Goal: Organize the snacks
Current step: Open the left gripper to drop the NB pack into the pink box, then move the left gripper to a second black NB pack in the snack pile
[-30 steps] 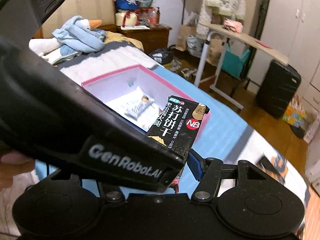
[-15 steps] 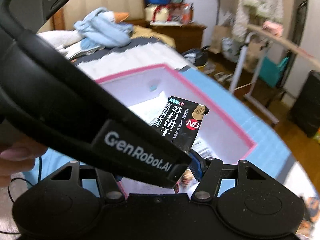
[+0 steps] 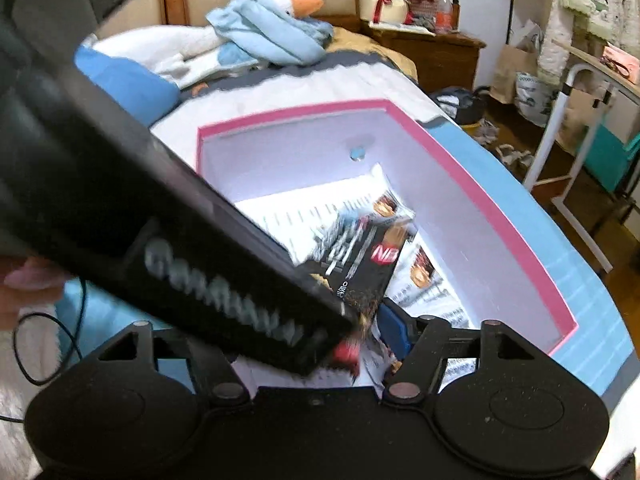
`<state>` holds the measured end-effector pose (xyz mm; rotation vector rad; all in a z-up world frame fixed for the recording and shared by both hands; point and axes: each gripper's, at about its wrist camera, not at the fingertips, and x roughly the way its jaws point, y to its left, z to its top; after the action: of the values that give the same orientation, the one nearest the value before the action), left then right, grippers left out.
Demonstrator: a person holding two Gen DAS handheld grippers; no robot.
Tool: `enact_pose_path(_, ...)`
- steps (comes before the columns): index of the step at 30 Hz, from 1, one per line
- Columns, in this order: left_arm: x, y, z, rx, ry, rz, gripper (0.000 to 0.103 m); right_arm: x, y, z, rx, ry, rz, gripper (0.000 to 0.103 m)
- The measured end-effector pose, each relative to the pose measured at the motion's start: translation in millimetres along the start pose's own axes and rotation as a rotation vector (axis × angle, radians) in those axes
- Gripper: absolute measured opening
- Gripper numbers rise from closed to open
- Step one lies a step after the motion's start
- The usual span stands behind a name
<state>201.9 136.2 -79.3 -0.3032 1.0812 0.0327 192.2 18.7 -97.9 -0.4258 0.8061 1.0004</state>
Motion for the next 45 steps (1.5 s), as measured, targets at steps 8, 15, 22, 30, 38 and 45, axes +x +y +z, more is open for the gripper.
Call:
enact_pose_path(8, -30, 3, -2, 0.081, -0.116, 0.095, 0.066, -62, 10, -34, 0.079, -0.14, -0.142, 0.075)
enact_pose_path(15, -71, -18, -11, 0.181, -0.188, 0.051, 0.072, -159, 12, -90, 0.311, -0.286, -0.317, 0.075)
enact_pose_path(22, -100, -54, -28, 0.303, -0.247, 0.03, 0.078, -230, -1, -129, 0.448, -0.283, -0.49, 0.075)
enact_pose_path(30, -104, -100, -49, 0.423, -0.233, -0.034, 0.09, -280, -14, -167, 0.534, -0.264, -0.624, 0.081)
enact_pose_path(38, -86, -151, -63, 0.409, -0.197, -0.109, 0.091, -309, -43, -222, 0.701, -0.211, -0.705, 0.083)
enact_pose_path(45, -56, -217, -79, 0.556, -0.145, -0.17, 0.091, -304, -64, -281, 0.835, -0.18, -0.702, 0.086)
